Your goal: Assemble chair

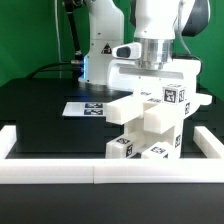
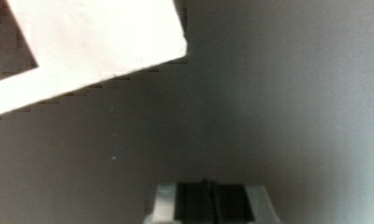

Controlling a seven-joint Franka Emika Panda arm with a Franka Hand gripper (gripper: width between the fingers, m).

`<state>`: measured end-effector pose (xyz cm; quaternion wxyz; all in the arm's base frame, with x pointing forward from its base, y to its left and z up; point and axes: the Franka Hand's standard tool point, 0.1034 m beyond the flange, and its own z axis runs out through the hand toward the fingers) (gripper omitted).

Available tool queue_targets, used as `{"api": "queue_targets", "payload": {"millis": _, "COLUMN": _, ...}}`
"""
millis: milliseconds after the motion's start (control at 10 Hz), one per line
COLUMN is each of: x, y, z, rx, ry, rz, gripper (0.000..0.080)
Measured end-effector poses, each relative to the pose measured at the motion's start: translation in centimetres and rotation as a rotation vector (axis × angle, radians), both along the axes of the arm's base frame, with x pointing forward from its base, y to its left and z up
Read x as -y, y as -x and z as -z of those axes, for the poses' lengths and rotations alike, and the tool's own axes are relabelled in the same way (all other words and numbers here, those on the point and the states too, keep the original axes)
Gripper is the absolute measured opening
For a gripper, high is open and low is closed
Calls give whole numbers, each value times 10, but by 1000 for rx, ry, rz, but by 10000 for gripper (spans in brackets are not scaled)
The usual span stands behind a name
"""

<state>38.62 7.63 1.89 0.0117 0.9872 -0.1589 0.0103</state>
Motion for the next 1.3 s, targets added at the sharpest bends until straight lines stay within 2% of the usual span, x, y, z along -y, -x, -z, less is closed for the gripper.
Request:
{"api": "queue_targets", "payload": {"millis": 200, "x": 0, "y": 0, "z": 0, "rx": 0, "ry": 0, "rz": 0, "gripper": 2}}
{"api": "queue_targets", "payload": {"millis": 300, "x": 1, "y": -1, "z": -1, "rx": -1, "ry": -2, "rz": -5, "gripper": 138}}
{"api": "queue_targets", "payload": {"millis": 400, "x": 3, "y": -8, "z": -4, "rx": 7, "ry": -5, "rz": -3, "gripper": 138}}
{"api": "queue_targets", "payload": {"millis": 500, "x": 3, "y": -13, "z": -5, "rx": 14, "ry": -6, "rz": 0, "gripper": 322}}
{"api": "queue_targets", "payload": {"millis": 600, "x": 4, "y": -13, "z": -5, "rx": 8, "ry": -7, "rz": -6, "gripper": 458}}
{"api": "queue_targets", "payload": {"millis": 700, "x": 4, "y": -13, "z": -4, "rx": 2, "ry": -8, "rz": -15, "gripper": 458}}
{"api": "queue_targets", "payload": {"millis": 800, "x": 5, "y": -13, "z": -3, "rx": -1, "ry": -7, "rz": -39, "gripper": 603}}
{"api": "queue_targets", "payload": {"millis": 900, "x": 7, "y": -13, "z": -2, "rx": -3, "ry": -5, "rz": -64, "gripper": 635}}
{"api": "queue_targets", "payload": {"millis": 1100, "x": 7, "y": -14, "z": -2, "rx": -2, "ry": -3, "rz": -89, "gripper": 647}}
{"api": "queue_targets", "payload": {"millis": 1300, "x": 0, "y": -11, "z": -1, "rx": -10, "ry": -6, "rz": -53, "gripper": 649}}
